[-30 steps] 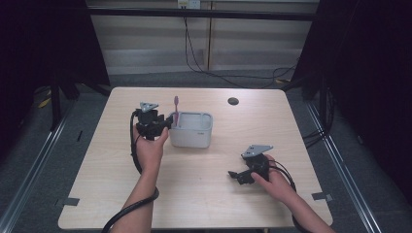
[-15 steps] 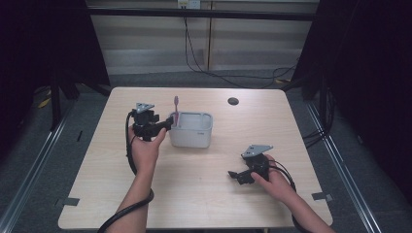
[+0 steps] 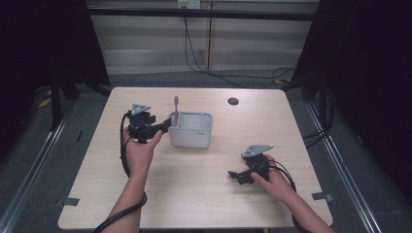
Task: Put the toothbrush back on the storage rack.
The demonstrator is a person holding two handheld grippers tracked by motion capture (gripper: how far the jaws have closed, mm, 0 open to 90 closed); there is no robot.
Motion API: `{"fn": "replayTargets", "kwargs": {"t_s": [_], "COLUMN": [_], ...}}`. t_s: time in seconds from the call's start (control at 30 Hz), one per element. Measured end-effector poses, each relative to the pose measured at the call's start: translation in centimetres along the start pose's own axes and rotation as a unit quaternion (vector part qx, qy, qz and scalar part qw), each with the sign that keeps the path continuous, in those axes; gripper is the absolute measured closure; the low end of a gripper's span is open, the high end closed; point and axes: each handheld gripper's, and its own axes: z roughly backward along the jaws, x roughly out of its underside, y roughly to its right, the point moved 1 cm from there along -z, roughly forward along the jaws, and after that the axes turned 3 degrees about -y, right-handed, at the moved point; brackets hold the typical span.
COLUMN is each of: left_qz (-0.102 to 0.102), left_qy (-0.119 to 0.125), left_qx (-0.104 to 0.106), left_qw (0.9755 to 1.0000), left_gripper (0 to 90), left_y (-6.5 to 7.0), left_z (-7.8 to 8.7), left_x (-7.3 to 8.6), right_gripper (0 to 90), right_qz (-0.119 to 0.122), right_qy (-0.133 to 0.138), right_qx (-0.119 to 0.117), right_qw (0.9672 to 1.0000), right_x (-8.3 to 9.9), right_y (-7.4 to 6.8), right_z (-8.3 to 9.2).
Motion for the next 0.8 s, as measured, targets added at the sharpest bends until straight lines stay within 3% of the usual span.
{"fn": "replayTargets", "kwargs": {"t_s": [0.8], "left_qz": [0.011], "left_qy": [-0.002], "left_qx": [-0.009], "left_qw": [0.9999], "left_gripper": [34.3], "left_y": [-2.6], "left_z": [1.8], "left_x": [2.6], "right_gripper": [10.7], "right_qz": [0.0], "right_qy": [0.0], "right_qx": [0.0], "right_qw": [1.0], "right_x": [0.0], "right_y": [0.0], "right_z": [0.0]}}
